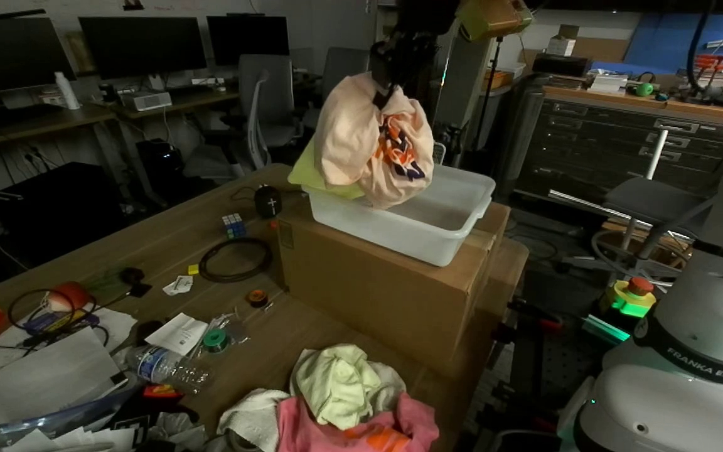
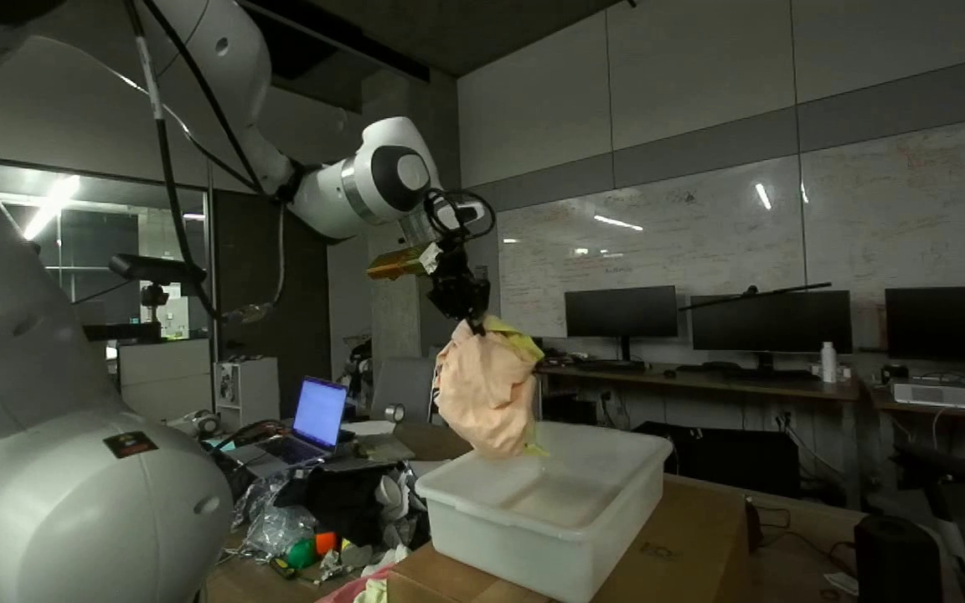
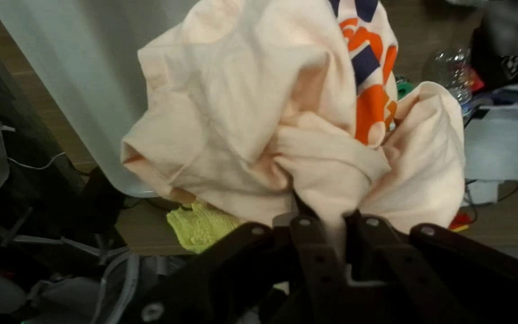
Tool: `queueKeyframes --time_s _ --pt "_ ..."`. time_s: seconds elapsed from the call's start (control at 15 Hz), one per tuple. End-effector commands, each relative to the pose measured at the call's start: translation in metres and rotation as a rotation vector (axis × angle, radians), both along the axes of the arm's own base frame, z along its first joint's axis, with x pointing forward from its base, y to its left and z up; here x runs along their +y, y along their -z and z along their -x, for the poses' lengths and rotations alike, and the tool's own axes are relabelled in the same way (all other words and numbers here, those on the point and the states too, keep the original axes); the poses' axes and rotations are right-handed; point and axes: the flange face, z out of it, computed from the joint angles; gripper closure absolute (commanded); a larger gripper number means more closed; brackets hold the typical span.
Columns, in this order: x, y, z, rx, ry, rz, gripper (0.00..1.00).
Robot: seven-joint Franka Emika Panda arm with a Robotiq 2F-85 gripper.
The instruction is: Pick the clothes in the box and put them on the table
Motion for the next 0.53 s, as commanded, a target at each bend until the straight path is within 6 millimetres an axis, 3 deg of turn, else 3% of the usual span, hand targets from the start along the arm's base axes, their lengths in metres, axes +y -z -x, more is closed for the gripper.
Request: queueKeyframes --time_s 0.0,0.47 --pt "0.042 -0.009 0.004 0.047 -0.199 0.021 0.92" --pt "0.118 -0.007 0.015 0.151 -0.579 0.071 0.92"
